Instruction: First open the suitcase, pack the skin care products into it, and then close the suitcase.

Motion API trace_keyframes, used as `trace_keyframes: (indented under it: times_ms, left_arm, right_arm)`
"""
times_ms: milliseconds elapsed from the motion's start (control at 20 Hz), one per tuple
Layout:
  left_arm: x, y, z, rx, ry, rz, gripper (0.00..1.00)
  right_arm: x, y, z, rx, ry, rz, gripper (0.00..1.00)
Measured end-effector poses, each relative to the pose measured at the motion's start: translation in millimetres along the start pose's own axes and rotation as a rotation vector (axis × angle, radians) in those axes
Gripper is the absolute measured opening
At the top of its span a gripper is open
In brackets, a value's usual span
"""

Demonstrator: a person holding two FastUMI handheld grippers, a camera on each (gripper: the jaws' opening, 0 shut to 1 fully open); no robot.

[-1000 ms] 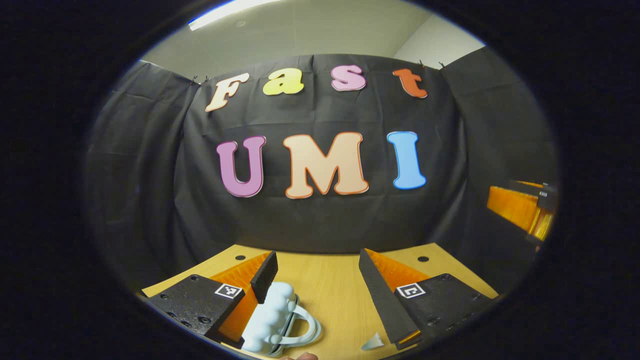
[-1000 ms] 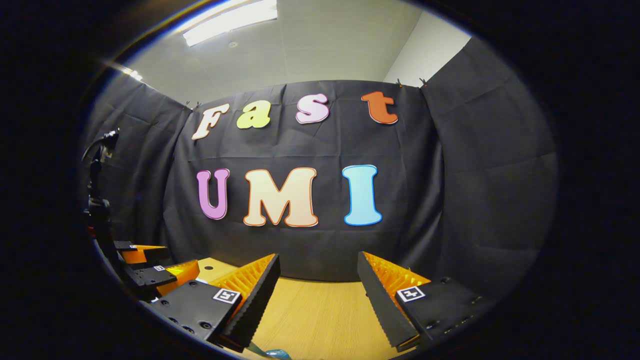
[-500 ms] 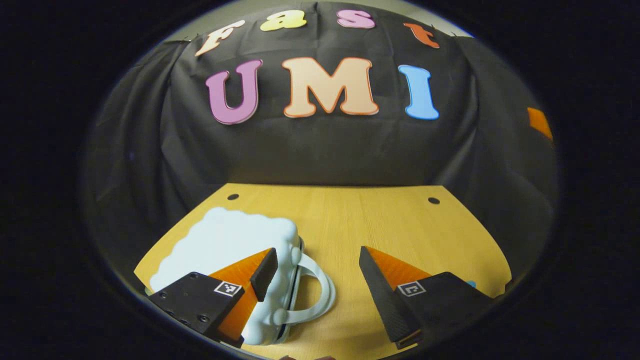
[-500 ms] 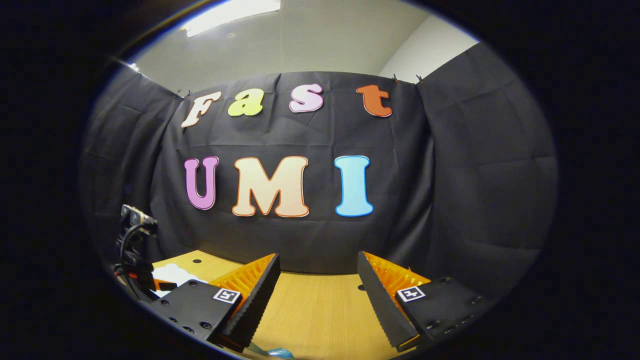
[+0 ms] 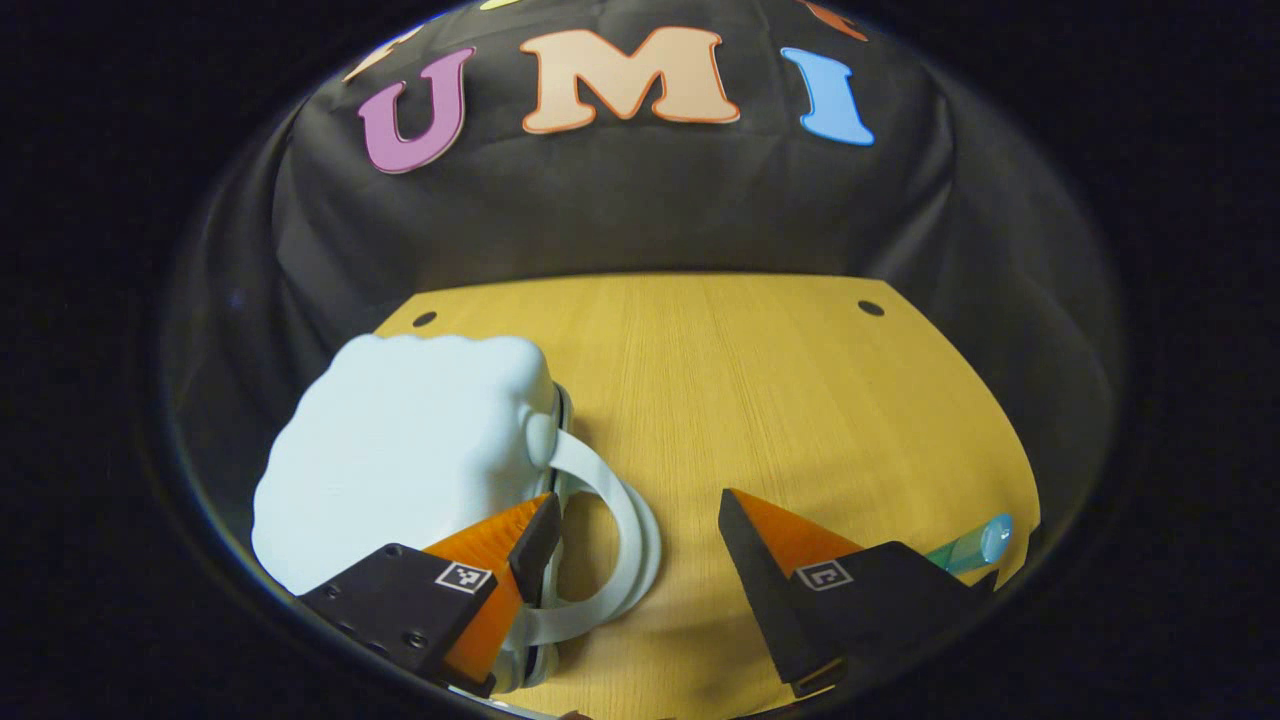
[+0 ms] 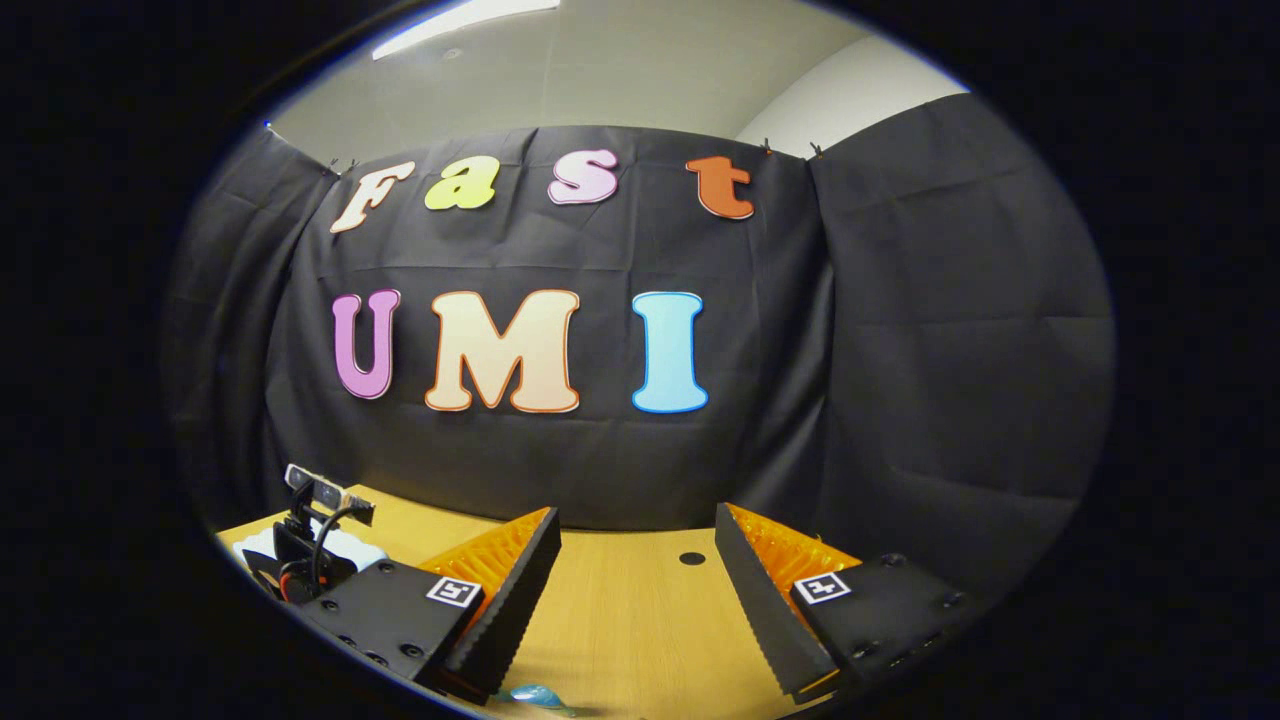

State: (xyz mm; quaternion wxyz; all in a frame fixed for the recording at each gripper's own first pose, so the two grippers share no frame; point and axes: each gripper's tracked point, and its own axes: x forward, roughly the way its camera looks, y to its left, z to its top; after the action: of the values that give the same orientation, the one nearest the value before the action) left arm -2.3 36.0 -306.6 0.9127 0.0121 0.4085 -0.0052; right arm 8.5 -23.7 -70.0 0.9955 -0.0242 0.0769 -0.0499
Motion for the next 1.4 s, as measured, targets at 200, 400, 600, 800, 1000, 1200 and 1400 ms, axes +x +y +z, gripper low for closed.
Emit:
trace_keyframes:
  times_ms: [200, 400, 600, 800, 1000, 1200, 1400]
  left_arm:
    - [17, -13, -17, -0.055, 0.07, -0.057, 0.82]
    - [24, -8, -23, -0.069, 0.11, -0.057, 0.63]
    - [31, 5, -31, -0.073, 0.159, -0.04, 0.09]
    - [23, 4, -26, -0.065, 0.178, -0.089, 0.05]
    - [10, 2, -11, -0.009, 0.127, -0.043, 0.01]
    - [-18, 12, 17, -0.011, 0.093, -0.029, 0.0]
    - [-48, 28, 56, 0.006, 0.015, 0.001, 0.0]
  right_arm:
    - [2, -4, -6, -0.013, 0.013, -0.01, 0.98]
    - [5, -4, -8, -0.024, 0.013, -0.012, 0.98]
    - [8, -4, -12, -0.018, 0.017, -0.009, 0.98]
    - [10, 1, -13, -0.013, 0.007, 0.01, 0.98]
    - [8, 7, -10, 0.001, -0.018, 0.054, 0.99]
    - [8, 14, -15, 0.031, -0.028, 0.131, 0.97]
    - [15, 16, -14, 0.05, -0.039, 0.175, 0.99]
